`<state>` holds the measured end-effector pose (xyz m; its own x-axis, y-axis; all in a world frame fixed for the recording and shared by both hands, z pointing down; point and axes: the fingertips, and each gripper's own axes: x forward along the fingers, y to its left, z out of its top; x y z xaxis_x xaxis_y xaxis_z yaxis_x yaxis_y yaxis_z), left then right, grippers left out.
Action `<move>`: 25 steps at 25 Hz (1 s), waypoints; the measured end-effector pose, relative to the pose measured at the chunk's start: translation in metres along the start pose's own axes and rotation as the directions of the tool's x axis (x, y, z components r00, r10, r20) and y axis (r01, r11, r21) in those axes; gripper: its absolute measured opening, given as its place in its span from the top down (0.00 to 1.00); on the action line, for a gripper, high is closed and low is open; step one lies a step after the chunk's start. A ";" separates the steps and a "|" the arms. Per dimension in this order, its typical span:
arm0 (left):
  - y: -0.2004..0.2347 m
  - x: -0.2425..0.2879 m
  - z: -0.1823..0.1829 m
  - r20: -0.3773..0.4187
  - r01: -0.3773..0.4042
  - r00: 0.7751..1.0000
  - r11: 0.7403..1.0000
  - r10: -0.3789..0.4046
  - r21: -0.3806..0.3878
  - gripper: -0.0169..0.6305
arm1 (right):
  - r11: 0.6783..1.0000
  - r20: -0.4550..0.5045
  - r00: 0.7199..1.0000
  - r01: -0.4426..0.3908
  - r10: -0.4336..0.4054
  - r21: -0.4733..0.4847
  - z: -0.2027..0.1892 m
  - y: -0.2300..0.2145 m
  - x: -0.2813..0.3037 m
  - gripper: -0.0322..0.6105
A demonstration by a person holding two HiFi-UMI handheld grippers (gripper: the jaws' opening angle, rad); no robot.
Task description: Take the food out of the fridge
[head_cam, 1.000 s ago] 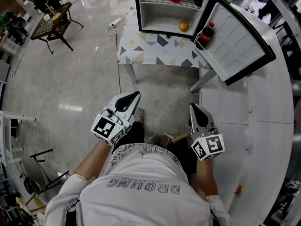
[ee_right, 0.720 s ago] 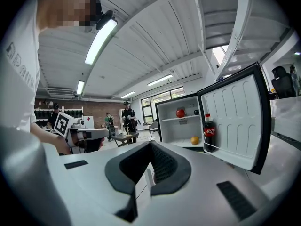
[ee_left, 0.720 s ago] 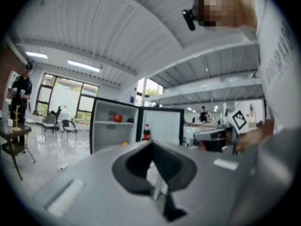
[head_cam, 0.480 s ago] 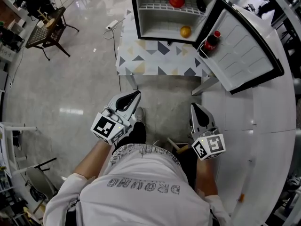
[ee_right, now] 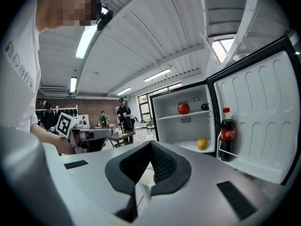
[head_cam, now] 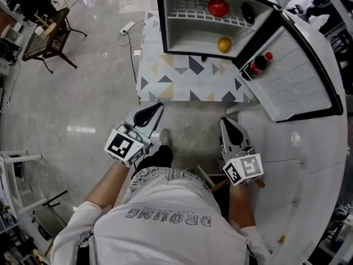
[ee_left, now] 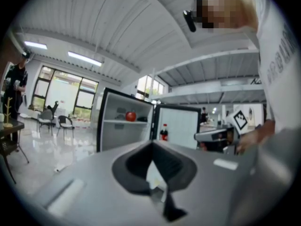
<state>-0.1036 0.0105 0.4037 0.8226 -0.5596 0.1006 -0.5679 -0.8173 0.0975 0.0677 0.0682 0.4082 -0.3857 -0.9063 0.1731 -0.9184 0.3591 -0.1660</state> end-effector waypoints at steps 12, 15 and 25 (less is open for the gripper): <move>0.076 0.038 0.013 0.000 0.040 0.999 0.999 -0.040 -0.010 0.96 | 0.999 -0.016 0.999 0.031 -0.031 -0.014 0.023 -0.014 0.076 0.96; 0.093 0.046 0.016 0.000 0.055 0.998 0.998 -0.055 -0.010 0.96 | 0.999 -0.015 0.999 0.040 -0.041 -0.017 0.028 -0.015 0.094 0.96; 0.140 0.067 0.031 0.003 0.098 0.995 0.995 -0.098 -0.002 0.96 | 0.998 -0.009 0.998 0.067 -0.067 -0.018 0.046 -0.015 0.143 0.96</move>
<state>-0.1267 -0.1457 0.3933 0.8742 -0.4775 0.0879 -0.4849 -0.8678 0.1086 0.0305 -0.0772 0.3904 -0.3241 -0.9262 0.1927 -0.9436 0.3019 -0.1362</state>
